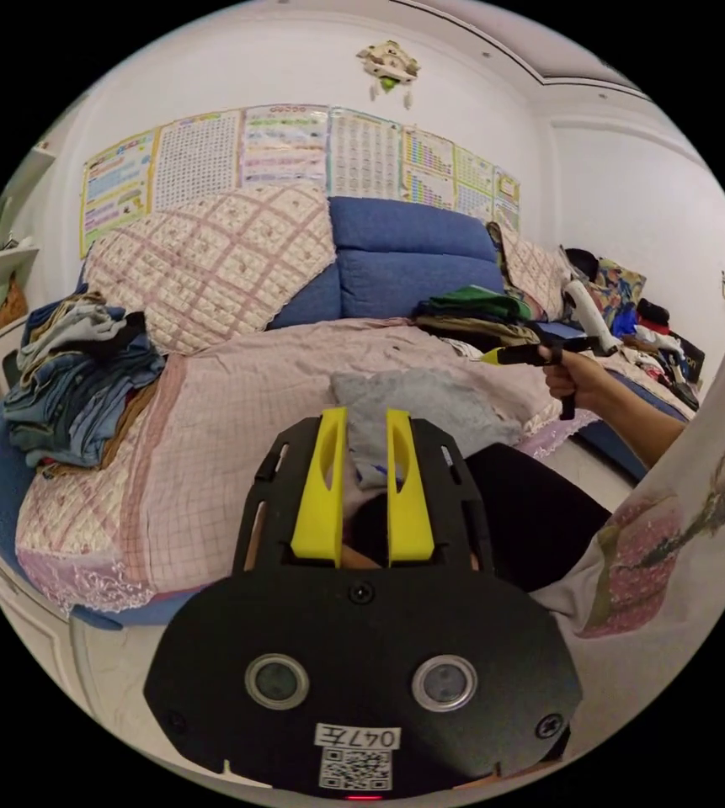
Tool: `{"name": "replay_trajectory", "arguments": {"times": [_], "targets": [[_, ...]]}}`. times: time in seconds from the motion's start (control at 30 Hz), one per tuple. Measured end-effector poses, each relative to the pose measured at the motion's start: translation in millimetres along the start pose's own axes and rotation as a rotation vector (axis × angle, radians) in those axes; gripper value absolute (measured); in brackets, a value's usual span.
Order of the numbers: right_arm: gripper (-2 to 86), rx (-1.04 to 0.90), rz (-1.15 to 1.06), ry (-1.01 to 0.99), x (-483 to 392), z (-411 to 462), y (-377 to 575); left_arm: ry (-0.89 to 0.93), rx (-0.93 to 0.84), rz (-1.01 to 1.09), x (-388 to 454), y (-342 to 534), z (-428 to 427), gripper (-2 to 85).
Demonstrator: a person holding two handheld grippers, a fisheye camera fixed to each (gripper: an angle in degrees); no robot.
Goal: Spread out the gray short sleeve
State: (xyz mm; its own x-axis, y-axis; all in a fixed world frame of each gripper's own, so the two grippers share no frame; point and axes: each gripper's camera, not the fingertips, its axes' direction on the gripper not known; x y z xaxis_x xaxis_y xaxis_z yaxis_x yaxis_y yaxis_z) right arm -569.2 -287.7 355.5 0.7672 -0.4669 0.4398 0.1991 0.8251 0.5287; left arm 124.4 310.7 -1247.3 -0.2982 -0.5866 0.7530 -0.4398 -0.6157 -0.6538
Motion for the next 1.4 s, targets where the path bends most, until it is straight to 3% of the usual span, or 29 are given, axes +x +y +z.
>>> {"name": "replay_trajectory", "arguments": {"times": [0.27,0.47,0.6,0.87,1.03,1.1,1.17,1.27,1.33,1.4], "targets": [[6.2,-0.027,-0.187,0.372,-86.5,-14.2,-56.6,-0.16,-0.124,0.253,31.3,-16.5,31.8,7.5],[5.3,-0.098,-0.176,0.261,-101.7,-5.3,-103.4,0.095,-0.033,0.12,-16.1,-21.4,11.1,8.0],[5.2,-0.116,-0.162,0.298,-101.3,10.3,-143.0,0.072,-0.02,0.09,-28.1,-28.9,-5.0,7.4],[3.6,-0.284,0.005,0.134,-67.9,37.4,-210.1,0.03,-0.062,0.103,-12.4,-32.9,-40.6,5.7],[-0.7,-0.152,-0.021,0.115,-99.4,-10.4,-216.0,-0.006,-0.091,0.102,-0.9,-37.1,-52.8,5.7],[-1.0,-0.056,-0.05,-0.001,-120.7,-45.9,-218.4,-0.06,-0.073,0.096,2.4,-42.5,-67.2,5.7],[-1.1,0.056,-0.146,-0.331,-157.4,-91.2,-214.8,-0.136,-0.018,0.05,-2.3,-49.1,-97.6,4.8],[-1.0,-0.034,-0.447,-0.793,-227.3,-120.1,-198.3,-0.2,0.015,-0.041,-20.3,-53.0,-134.9,2.8],[-0.7,-0.135,-0.65,-0.905,-272.1,-131.8,-176.9,-0.197,0.002,-0.059,-27.1,-53.9,-149.0,2.6],[0.1,-0.201,-0.788,-0.835,-300.8,-143.8,-156.2,-0.184,-0.018,-0.061,-27.5,-55.4,-158.8,3.0]]}}
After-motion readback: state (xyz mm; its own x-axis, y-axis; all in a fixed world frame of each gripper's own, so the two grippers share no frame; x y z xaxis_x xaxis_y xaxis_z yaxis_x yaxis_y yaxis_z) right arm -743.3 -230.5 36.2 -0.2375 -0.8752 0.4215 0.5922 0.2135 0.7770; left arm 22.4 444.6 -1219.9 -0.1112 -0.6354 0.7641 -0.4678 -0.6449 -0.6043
